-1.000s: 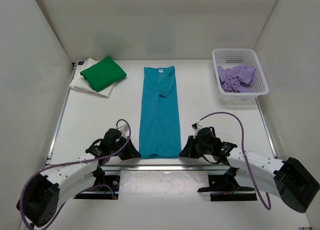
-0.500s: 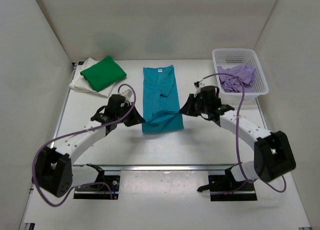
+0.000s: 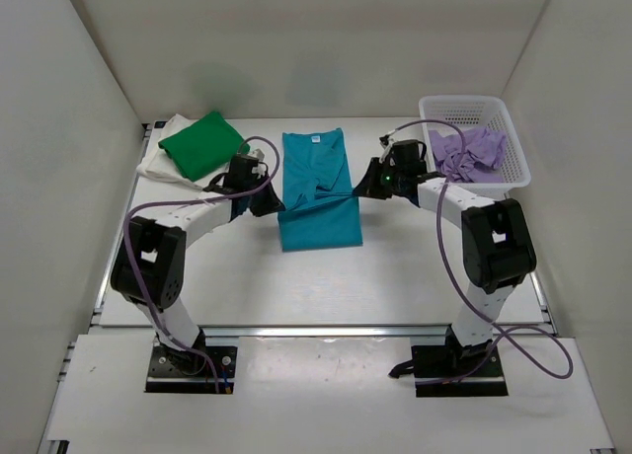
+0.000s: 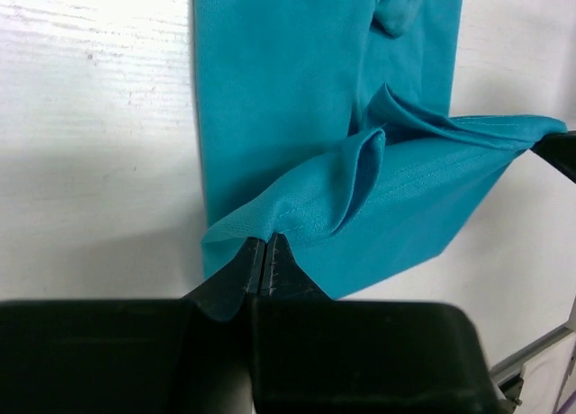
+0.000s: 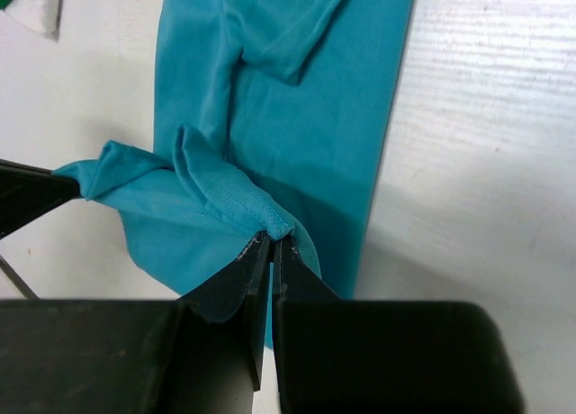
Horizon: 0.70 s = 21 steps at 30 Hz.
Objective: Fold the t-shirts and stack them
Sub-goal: Fold the folded rectangular tshirt in 1/3 of the way
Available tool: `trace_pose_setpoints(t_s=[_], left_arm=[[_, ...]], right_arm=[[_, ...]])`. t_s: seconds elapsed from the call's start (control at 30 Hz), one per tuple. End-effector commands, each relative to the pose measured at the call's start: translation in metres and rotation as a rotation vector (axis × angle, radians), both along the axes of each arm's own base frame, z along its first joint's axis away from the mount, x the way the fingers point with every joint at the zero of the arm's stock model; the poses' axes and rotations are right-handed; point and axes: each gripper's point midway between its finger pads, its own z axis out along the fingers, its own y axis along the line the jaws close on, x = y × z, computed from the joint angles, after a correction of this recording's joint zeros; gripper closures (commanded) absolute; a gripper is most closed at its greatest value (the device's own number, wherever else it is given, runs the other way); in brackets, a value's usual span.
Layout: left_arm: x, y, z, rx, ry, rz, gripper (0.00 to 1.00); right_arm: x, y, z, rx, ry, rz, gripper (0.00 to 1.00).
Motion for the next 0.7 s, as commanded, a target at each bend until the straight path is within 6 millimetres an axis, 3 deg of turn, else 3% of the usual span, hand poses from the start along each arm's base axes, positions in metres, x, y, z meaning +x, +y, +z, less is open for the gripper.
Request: trace_pose_setpoints(t_s=[0.0,0.13,0.3,0.47,0.57,0.6,0.63,0.67], left_arm=[[0.022,-0.006,0.022,-0.007,-0.083,0.0,1.0],[0.04,-0.012,0.034,-0.034,-0.132,-0.011,1.0],[0.064,-0.021,0.038,-0.015,-0.146,-0.023,1.0],[0.088,-0.017,0.011,0.02,-0.085,0.004,0.97],[0.094,-0.012,0.002,0.008,-0.083,0.028,0.75],[0.094,-0.011,0.002,-0.01,-0.09,0.031,0.69],[0.097,-0.011,0.016,-0.04,-0.125,0.032,0.61],[0.095,-0.007,0.014,-0.044,-0.128,0.045,0.51]], right_arm=[[0.024,0.006,0.028,0.026,-0.119,0.024,1.0],[0.031,0.008,0.027,0.038,-0.123,0.034,1.0],[0.063,0.005,0.018,0.041,-0.114,0.021,1.0],[0.087,0.006,-0.005,0.017,-0.064,0.014,1.0],[0.094,0.006,-0.011,0.008,-0.06,0.002,0.97],[0.093,0.007,-0.008,0.02,-0.058,0.004,0.88],[0.093,0.005,-0.003,0.027,-0.065,-0.001,0.84],[0.092,0.005,0.001,0.026,-0.073,0.001,0.77]])
